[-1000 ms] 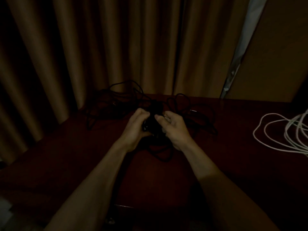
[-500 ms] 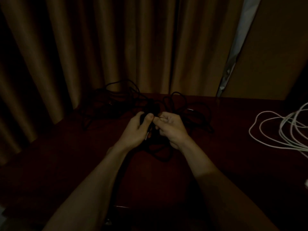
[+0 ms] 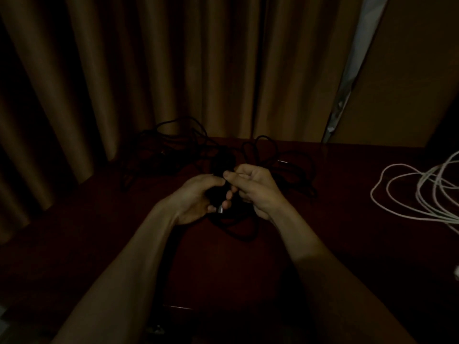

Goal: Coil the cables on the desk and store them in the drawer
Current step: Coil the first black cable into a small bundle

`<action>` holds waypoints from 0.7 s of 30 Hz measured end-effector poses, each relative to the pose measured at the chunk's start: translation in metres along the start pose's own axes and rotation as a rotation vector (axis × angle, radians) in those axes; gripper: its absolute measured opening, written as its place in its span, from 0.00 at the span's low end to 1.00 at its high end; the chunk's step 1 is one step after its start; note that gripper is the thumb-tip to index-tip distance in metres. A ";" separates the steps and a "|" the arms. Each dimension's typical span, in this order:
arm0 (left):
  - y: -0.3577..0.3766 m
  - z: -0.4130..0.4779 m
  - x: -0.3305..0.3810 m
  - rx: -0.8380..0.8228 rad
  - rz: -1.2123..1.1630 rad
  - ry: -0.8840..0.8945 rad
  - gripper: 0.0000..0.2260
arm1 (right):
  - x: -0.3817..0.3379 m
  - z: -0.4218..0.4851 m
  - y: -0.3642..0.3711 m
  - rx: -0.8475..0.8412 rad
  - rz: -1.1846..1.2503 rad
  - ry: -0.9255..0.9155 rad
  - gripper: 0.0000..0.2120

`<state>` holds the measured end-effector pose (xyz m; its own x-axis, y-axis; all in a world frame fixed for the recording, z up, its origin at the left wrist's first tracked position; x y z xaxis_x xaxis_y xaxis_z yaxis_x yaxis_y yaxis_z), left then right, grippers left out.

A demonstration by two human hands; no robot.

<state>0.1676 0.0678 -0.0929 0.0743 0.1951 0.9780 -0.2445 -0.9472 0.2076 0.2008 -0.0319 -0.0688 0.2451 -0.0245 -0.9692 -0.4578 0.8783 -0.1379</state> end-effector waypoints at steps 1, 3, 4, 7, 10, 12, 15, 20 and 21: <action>0.000 0.002 0.001 0.013 0.034 0.026 0.10 | 0.002 0.001 -0.001 0.005 -0.003 0.002 0.12; -0.006 0.002 0.007 0.073 0.083 0.121 0.09 | 0.005 0.004 -0.003 0.025 0.007 0.007 0.12; -0.011 0.002 0.011 0.127 0.125 0.178 0.08 | 0.005 0.004 -0.003 0.044 -0.008 0.007 0.11; -0.029 -0.004 0.022 0.375 0.224 0.325 0.05 | 0.012 0.007 0.003 0.074 -0.088 0.029 0.08; -0.037 -0.014 0.033 0.564 0.432 0.476 0.05 | 0.017 0.006 0.023 -0.038 -0.093 0.066 0.21; -0.030 -0.015 0.034 0.588 0.694 0.517 0.11 | 0.018 0.004 0.028 -0.034 -0.080 0.066 0.16; -0.019 -0.016 0.038 0.634 0.903 0.555 0.18 | 0.008 0.004 0.018 0.153 -0.098 0.004 0.19; -0.021 -0.019 0.042 0.517 0.661 0.566 0.16 | 0.003 0.003 0.019 0.157 -0.121 -0.001 0.28; -0.022 -0.019 0.041 0.476 0.621 0.550 0.15 | 0.002 0.003 0.017 0.135 -0.097 -0.006 0.26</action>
<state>0.1581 0.1018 -0.0566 -0.4306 -0.3999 0.8091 0.3404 -0.9022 -0.2647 0.1959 -0.0155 -0.0730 0.2875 -0.1100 -0.9515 -0.3130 0.9281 -0.2018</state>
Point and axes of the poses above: each hand's wrist, its own z-axis towards the middle knuckle, its own y-axis out of the palm, x = y × z, the point moved 10 cm from there along z, towards the middle knuckle, and after that the axes turned 8 degrees about -z, right-handed, at the moved point
